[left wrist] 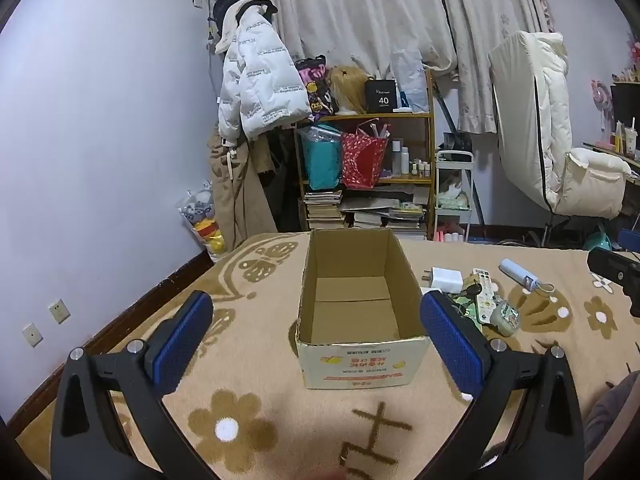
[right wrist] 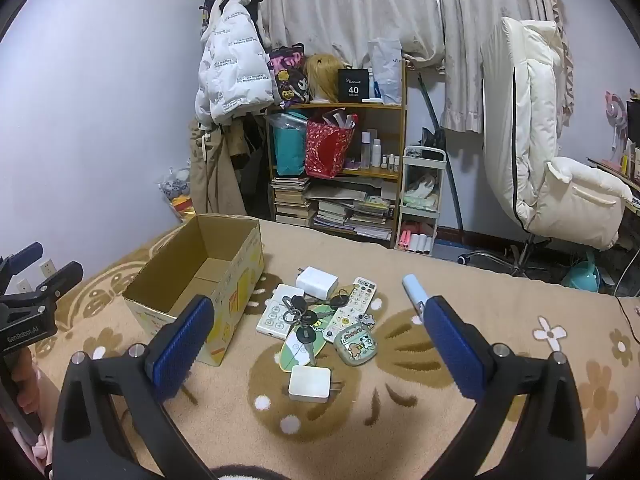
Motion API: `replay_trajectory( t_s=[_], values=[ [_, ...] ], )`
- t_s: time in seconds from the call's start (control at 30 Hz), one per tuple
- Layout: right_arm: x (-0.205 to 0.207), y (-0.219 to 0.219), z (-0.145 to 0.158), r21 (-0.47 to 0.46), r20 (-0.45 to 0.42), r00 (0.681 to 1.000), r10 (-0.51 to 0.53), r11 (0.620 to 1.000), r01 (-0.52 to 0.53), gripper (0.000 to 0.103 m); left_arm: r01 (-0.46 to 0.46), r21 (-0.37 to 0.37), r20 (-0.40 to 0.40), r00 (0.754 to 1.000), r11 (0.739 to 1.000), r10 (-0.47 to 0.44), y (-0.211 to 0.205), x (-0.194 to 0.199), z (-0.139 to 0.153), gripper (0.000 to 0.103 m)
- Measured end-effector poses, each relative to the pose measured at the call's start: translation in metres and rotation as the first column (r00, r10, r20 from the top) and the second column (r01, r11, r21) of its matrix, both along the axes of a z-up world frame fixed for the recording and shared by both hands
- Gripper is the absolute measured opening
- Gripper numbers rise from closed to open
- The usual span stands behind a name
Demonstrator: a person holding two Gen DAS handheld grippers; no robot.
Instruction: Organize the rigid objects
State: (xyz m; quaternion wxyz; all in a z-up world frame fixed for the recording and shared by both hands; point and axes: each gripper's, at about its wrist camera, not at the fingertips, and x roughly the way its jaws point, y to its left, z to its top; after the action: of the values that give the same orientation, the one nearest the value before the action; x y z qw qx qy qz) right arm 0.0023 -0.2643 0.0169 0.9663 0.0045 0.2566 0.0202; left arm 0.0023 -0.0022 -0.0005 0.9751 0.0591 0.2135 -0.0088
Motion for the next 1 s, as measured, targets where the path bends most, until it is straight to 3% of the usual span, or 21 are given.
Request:
replay_trajectory(
  t_s=[0.13, 1.0],
  values=[
    [0.0, 0.001, 0.0, -0.006, 0.001, 1.0, -0.009, 1.0, 0.009, 0.103, 0.0, -0.014, 0.03, 1.0, 1.0, 0.001, 0.0, -0.005, -0.001, 0.103],
    [0.0, 0.0, 0.0, -0.005, 0.0, 1.0, -0.002, 1.0, 0.002, 0.103, -0.002, -0.002, 0.009, 1.0, 1.0, 0.002, 0.005, 0.001, -0.007, 0.103]
  ],
)
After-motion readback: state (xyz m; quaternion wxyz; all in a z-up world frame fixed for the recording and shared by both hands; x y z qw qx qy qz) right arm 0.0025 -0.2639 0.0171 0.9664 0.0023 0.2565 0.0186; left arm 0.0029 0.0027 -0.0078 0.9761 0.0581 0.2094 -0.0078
